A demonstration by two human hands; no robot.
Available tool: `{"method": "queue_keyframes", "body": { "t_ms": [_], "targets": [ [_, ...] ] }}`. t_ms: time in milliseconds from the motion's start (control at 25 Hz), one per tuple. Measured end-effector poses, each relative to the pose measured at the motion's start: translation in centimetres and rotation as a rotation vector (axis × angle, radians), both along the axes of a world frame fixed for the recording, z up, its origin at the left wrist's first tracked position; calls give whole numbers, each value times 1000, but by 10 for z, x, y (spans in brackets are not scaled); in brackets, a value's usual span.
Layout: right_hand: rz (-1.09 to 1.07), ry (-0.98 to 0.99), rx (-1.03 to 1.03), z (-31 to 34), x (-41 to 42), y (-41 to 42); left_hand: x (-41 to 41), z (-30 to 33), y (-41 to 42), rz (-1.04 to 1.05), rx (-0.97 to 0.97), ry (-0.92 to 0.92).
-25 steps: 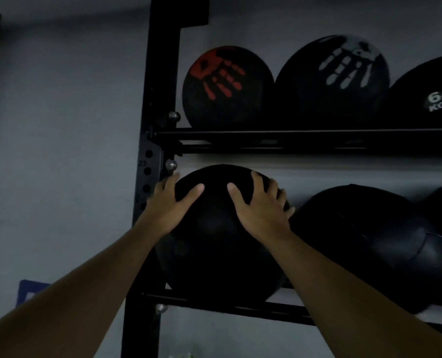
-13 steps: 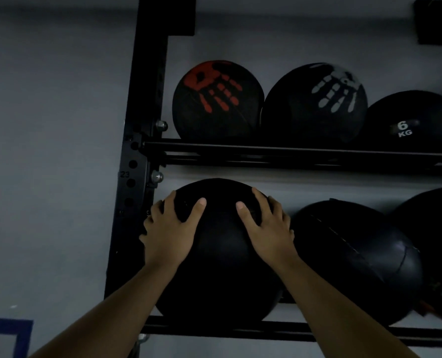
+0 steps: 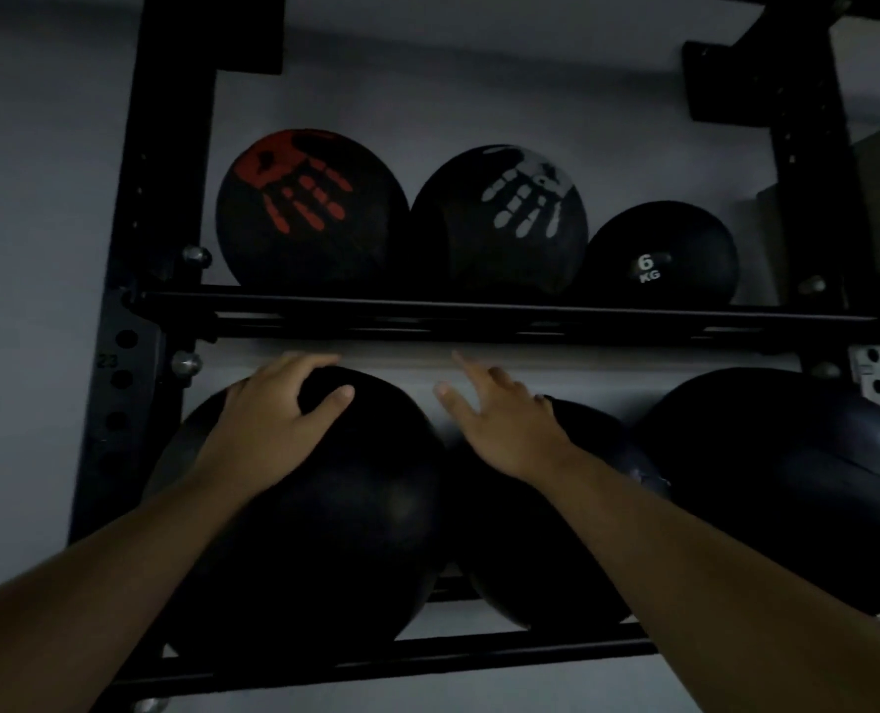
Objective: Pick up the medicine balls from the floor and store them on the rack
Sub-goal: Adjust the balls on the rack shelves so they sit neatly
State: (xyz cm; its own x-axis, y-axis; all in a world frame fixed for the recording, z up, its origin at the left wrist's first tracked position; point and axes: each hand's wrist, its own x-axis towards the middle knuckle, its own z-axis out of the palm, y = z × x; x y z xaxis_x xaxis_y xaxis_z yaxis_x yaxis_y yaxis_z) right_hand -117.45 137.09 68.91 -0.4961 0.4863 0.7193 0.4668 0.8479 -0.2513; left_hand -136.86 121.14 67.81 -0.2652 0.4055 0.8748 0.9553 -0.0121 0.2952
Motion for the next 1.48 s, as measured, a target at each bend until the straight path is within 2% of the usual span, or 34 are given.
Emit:
{"method": "queue_keyframes", "body": {
  "t_ms": [200, 360, 520, 680, 1000, 1280, 1400, 1480],
  "targets": [
    [-85, 158, 83, 46, 110, 73, 88, 49, 68, -42, 31, 136],
    [-87, 233, 164, 88, 183, 130, 155, 81, 126, -75, 86, 155],
    [-95, 314, 230, 134, 235, 183, 219, 115, 188, -99, 170, 226],
    [-122, 374, 238, 161, 267, 219, 255, 147, 233, -98, 172, 305],
    [-99, 457, 139, 191, 284, 296, 290, 195, 313, -68, 184, 320],
    [172, 432, -108, 206, 250, 329, 308, 213, 376, 70, 138, 288],
    [286, 492, -267, 210, 239, 336, 311, 217, 393, 78, 192, 268],
    [300, 517, -294, 212, 231, 342, 311, 216, 399, 84, 257, 263]
  ]
}}
